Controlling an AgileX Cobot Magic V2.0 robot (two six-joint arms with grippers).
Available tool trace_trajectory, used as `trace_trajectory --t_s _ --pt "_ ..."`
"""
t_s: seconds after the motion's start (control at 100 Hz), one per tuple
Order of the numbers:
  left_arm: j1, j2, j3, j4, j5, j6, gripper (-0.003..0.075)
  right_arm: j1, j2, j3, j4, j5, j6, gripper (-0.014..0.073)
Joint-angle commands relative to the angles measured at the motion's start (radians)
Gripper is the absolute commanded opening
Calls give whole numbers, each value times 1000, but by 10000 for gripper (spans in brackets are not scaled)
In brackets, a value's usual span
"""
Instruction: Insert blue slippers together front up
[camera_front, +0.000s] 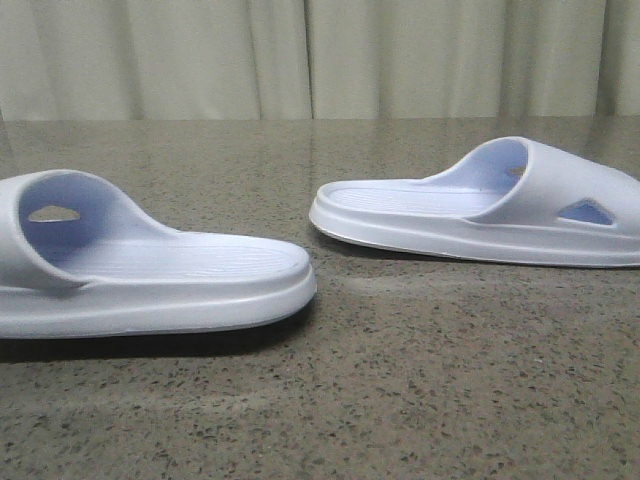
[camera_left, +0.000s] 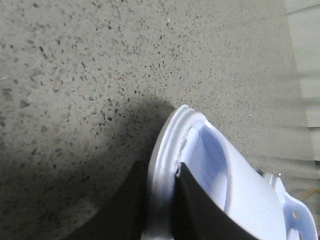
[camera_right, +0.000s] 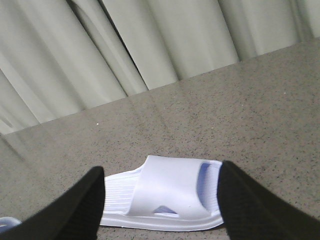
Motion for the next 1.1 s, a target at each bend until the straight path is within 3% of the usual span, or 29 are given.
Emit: trace_trajectory --t_s 0.0,0.21,0.6,0.88,1.09 --pt "-6 8 -26 -68 -43 -5 17 0 22 -35 9 -78 -1 414" --pt "-6 4 -28 -197 -41 15 29 0 22 -35 9 -78 -1 414" --pt "-6 4 -28 -590 52 262 28 0 22 -35 5 -93 -1 414" --pt "-6 4 -28 -618 71 297 28 0 82 -11 -67 -133 2 414" --pt "-6 4 -28 -618 67 319 28 0 236 7 -64 -243 109 414"
